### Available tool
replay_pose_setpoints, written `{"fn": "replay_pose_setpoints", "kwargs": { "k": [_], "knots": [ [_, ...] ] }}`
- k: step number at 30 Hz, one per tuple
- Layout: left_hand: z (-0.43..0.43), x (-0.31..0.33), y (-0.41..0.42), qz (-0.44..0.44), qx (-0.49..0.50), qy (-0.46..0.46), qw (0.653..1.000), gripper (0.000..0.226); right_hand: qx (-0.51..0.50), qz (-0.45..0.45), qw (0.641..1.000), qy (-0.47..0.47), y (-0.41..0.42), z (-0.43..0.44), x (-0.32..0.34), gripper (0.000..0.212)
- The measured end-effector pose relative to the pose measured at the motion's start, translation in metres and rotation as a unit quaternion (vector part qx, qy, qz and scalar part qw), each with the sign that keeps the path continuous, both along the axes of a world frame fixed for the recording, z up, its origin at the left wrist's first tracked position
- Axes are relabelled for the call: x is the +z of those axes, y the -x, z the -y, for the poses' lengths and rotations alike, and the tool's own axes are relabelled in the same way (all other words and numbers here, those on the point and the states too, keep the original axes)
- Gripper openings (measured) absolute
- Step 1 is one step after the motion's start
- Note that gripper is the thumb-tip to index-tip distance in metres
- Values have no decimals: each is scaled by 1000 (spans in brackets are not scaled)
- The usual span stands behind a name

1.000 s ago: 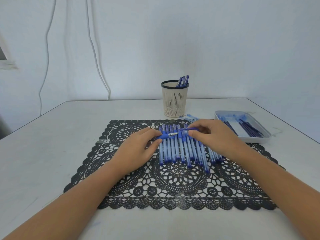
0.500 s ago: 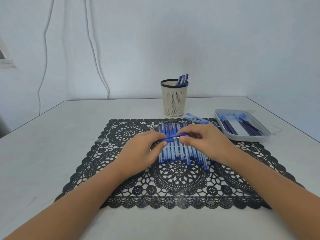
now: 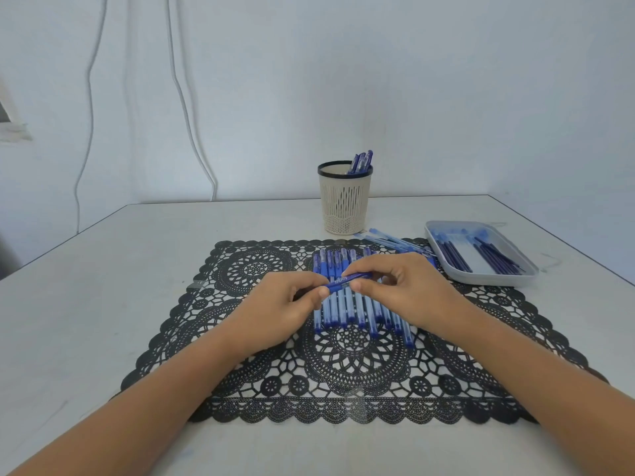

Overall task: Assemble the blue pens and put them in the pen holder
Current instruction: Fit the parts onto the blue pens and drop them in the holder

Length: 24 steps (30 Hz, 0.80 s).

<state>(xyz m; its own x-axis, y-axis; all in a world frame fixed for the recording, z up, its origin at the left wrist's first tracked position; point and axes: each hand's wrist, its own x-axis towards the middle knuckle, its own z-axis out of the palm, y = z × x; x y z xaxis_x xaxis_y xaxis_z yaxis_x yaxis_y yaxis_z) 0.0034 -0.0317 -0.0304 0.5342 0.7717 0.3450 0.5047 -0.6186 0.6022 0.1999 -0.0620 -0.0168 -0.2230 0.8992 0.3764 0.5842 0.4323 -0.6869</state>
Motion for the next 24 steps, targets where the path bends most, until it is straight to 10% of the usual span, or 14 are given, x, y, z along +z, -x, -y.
{"fn": "replay_pose_setpoints", "kwargs": {
  "k": [11,24],
  "knots": [
    [-11,10,1,-29,104,-69,992,26,-119,79,990,-10,-23,-16,-12,40],
    [-112,128,-52,234,246,-98,935,20,-122,237,964,11,-28,-28,-28,45]
  ]
}}
